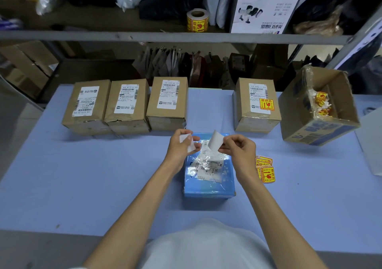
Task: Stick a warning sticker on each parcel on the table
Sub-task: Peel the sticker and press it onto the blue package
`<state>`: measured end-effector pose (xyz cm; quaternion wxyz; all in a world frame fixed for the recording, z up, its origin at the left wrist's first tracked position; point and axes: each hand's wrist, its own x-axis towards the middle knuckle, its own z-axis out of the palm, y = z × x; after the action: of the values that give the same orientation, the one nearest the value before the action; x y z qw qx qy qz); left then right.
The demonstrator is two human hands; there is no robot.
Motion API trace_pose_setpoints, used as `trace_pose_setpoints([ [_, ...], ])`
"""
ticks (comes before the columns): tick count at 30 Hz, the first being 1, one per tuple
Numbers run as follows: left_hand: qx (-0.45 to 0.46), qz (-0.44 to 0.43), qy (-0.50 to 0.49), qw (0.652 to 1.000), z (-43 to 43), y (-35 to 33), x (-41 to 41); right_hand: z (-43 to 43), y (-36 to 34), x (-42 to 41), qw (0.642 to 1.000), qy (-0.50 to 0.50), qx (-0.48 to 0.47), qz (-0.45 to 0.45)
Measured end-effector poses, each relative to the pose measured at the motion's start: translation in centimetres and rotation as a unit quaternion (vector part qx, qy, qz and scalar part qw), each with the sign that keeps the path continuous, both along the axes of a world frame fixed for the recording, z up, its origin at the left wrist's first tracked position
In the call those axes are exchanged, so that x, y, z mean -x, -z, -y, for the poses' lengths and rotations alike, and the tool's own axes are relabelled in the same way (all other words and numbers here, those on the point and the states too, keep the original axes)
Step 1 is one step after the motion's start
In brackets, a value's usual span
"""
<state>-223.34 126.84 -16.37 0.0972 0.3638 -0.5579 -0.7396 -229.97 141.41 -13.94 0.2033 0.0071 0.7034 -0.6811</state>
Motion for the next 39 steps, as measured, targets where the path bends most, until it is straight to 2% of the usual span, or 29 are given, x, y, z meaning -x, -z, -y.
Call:
trace_pose_setpoints([
  [3, 0.061, 0.066, 0.008, 0.996, 0.3, 0.2, 0.0, 0.0, 0.3, 0.1, 1.000, 0.014, -0.010, 0.004],
  [7, 0.108, 0.100, 0.009, 0.989, 0.0, 0.3, -0.1, 0.0, 0.5, 0.1, 1.000, 0.020, -0.018, 0.008],
  [19, 0.159, 0.075, 0.131, 0.976, -0.7, 1.1, -0.6, 0.0, 0.6, 0.0, 0.999, 0.030, -0.030, 0.016],
  [26, 0.158, 0.058, 0.068, 0.983, -0.8, 0.3, -0.5, 0.1, 0.6, -0.2, 0.998, 0.028, -0.048, 0.012],
  [29, 0.195, 0.049, 0.092, 0.975, -1.3, -0.5, -0.5, 0.2, 0.6, -0.3, 0.997, 0.036, -0.061, 0.008],
  [33, 0.311, 0.009, 0.152, 0.938, -2.5, -0.7, -0.6, 0.1, 0.6, -0.7, 0.993, 0.045, -0.108, -0.010],
  [37, 0.448, -0.004, 0.167, 0.879, -3.3, -0.5, -0.1, 0.2, 0.7, -0.9, 0.989, 0.056, -0.136, -0.021],
  [39, 0.483, -0.003, 0.171, 0.859, -3.4, -0.3, 0.0, 0.1, 0.9, -0.8, 0.989, 0.057, -0.132, -0.015],
])
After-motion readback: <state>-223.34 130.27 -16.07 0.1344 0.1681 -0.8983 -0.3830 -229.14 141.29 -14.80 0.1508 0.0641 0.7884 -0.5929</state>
